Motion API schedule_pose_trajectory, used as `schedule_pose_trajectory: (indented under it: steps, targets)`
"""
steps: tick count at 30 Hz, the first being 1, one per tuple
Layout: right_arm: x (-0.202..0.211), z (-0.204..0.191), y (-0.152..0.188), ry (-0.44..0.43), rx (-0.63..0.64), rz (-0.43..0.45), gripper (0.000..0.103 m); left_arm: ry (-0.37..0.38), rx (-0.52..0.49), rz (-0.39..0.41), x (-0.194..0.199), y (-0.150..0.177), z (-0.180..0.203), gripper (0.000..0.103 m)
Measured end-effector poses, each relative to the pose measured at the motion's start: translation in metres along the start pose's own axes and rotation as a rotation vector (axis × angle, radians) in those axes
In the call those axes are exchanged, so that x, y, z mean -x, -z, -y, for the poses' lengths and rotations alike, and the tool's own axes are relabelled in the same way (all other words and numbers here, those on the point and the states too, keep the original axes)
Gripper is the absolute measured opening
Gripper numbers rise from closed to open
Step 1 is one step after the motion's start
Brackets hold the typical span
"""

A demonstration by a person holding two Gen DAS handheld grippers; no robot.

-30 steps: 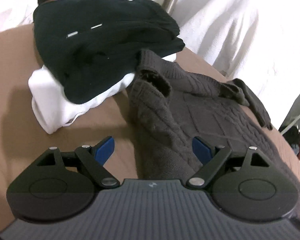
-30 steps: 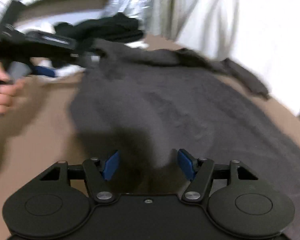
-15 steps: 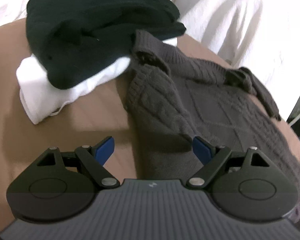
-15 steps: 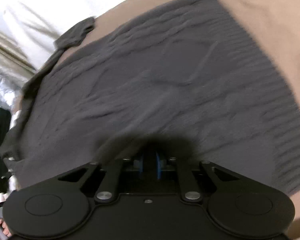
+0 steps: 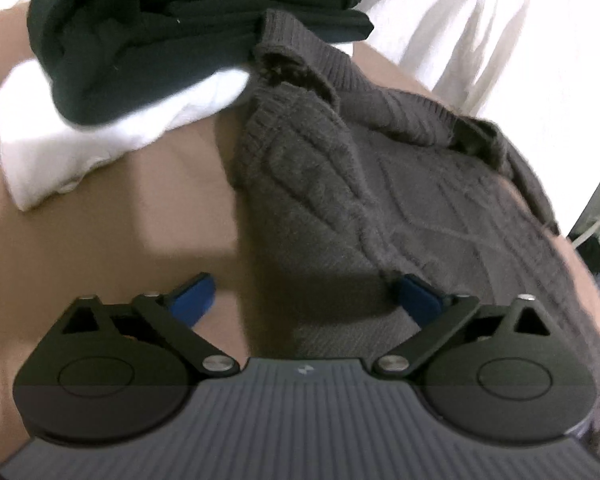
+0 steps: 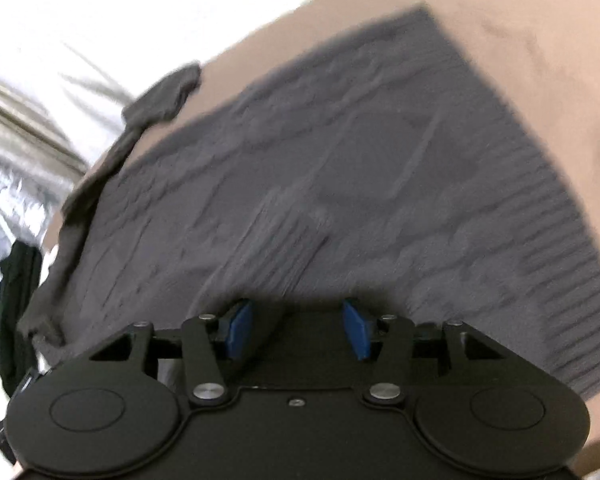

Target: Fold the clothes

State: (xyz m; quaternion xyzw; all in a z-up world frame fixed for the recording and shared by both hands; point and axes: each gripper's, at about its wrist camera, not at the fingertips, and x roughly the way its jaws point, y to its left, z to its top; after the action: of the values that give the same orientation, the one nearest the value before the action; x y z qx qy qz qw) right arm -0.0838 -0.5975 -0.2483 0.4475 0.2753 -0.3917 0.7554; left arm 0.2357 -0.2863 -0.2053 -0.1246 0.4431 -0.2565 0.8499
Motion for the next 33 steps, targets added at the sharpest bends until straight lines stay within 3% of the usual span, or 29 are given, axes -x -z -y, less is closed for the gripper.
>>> schedule_pose_trajectory:
  steps: [3, 4, 6, 8, 13, 15, 17, 20, 23, 29, 33]
  targets:
    - [0.002, 0.006, -0.009, 0.038, -0.031, 0.039, 0.056, 0.013, 0.005, 0.024, -0.007, 0.005, 0.002, 0.102]
    - [0.002, 0.008, -0.012, 0.050, -0.043, 0.050, 0.056, 0.032, -0.013, 0.024, -0.008, 0.005, 0.004, 0.097]
    - [0.004, 0.013, -0.018, 0.052, -0.070, 0.055, 0.056, 0.062, -0.056, -0.011, -0.010, 0.002, 0.008, 0.024]
    - [0.008, 0.020, -0.023, 0.012, -0.092, 0.023, 0.056, 0.071, -0.052, -0.007, -0.006, -0.002, 0.009, 0.017]
    - [0.015, 0.034, -0.035, -0.087, -0.087, -0.124, 0.056, 0.035, -0.151, 0.094, 0.033, -0.010, 0.034, 0.016]
    - [0.020, 0.034, -0.041, -0.073, -0.045, -0.149, 0.056, 0.029, -0.169, 0.082, 0.035, -0.004, 0.040, 0.016]
    - [0.025, 0.034, -0.046, -0.058, -0.008, -0.171, 0.056, -0.025, -0.162, 0.018, 0.019, 0.005, 0.036, 0.016]
    - [0.025, 0.019, -0.060, -0.118, 0.014, -0.341, 0.056, -0.089, -0.198, -0.064, 0.002, 0.014, 0.032, 0.017]
    - [0.042, -0.017, -0.078, -0.186, 0.091, -0.411, 0.057, -0.082, -0.207, -0.067, 0.008, 0.010, 0.033, 0.017]
    - [0.081, -0.067, -0.110, -0.157, 0.044, -0.395, 0.069, 0.015, -0.016, -0.069, 0.015, 0.005, 0.003, 0.018]
    - [0.086, -0.071, -0.101, 0.053, 0.028, -0.394, 0.069, 0.060, 0.029, -0.059, 0.022, 0.005, -0.004, 0.018]
